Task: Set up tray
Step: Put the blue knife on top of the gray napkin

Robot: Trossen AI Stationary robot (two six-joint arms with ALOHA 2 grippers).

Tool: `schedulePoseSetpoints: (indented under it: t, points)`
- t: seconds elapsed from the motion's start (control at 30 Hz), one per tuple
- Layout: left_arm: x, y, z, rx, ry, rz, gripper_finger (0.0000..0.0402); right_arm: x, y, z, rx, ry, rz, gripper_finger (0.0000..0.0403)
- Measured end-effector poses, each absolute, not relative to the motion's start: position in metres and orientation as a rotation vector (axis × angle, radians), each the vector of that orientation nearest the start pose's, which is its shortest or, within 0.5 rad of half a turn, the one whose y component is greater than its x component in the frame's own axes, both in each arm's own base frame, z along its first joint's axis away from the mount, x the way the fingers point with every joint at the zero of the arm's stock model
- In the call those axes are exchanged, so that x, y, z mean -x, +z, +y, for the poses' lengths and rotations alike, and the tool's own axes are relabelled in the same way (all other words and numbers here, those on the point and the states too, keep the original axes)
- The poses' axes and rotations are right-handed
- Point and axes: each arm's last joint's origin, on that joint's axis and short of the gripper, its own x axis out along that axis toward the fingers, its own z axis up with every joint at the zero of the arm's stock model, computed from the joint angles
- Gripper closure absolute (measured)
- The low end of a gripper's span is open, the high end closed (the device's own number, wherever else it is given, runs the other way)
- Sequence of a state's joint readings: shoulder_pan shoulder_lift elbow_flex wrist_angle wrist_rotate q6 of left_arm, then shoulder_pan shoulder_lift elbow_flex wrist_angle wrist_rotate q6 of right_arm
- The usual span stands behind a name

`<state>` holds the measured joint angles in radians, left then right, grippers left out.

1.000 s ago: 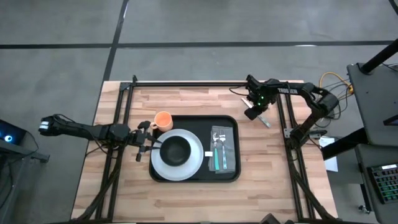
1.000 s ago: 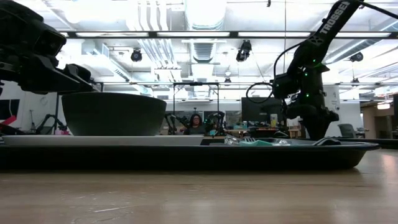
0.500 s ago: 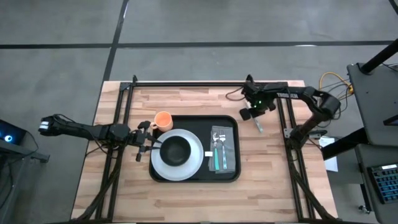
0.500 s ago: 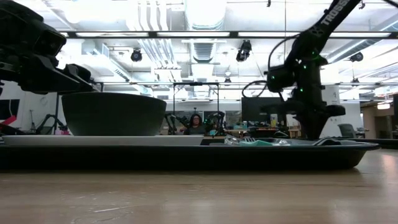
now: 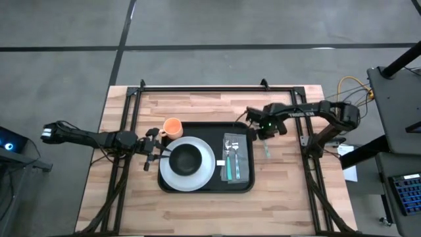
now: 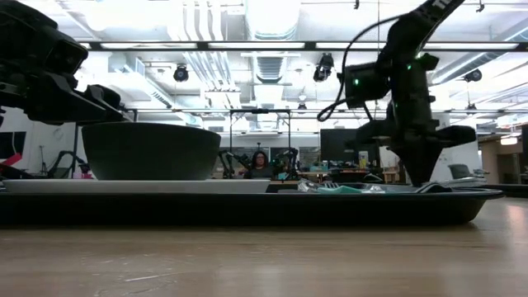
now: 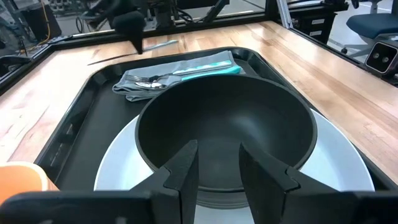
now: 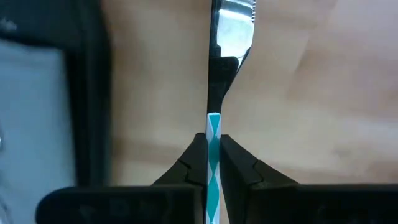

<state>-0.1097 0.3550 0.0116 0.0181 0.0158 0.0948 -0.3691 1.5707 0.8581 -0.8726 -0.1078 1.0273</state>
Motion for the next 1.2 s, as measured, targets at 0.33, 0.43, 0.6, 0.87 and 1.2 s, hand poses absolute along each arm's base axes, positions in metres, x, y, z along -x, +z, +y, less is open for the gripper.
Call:
schedulePoseSetpoints:
  t: [0.33, 0.43, 0.6, 0.87, 1.2]
  points:
    - [-0.114, 0.138, -0.013, -0.109, -0.14, 0.319, 0.0305, -0.253, 0.173, -0.025, -1.245, -1.068, 1.264, 0.039]
    - [-0.114, 0.138, -0.013, -0.109, -0.14, 0.319, 0.0305, -0.259, 0.18, -0.012, -1.263, -1.089, 1.219, 0.039]
    - [-0.114, 0.138, -0.013, -0.109, -0.14, 0.319, 0.0305, -0.269, 0.184, 0.007, -1.299, -1.127, 1.171, 0.039]
    - [-0.114, 0.138, -0.013, -0.109, -0.14, 0.319, 0.0305, -0.29, 0.185, 0.025, -1.328, -1.139, 1.16, 0.039]
    - [-0.114, 0.138, -0.013, -0.109, -0.14, 0.319, 0.0305, -0.317, 0.171, 0.029, -1.308, -1.165, 1.186, 0.039]
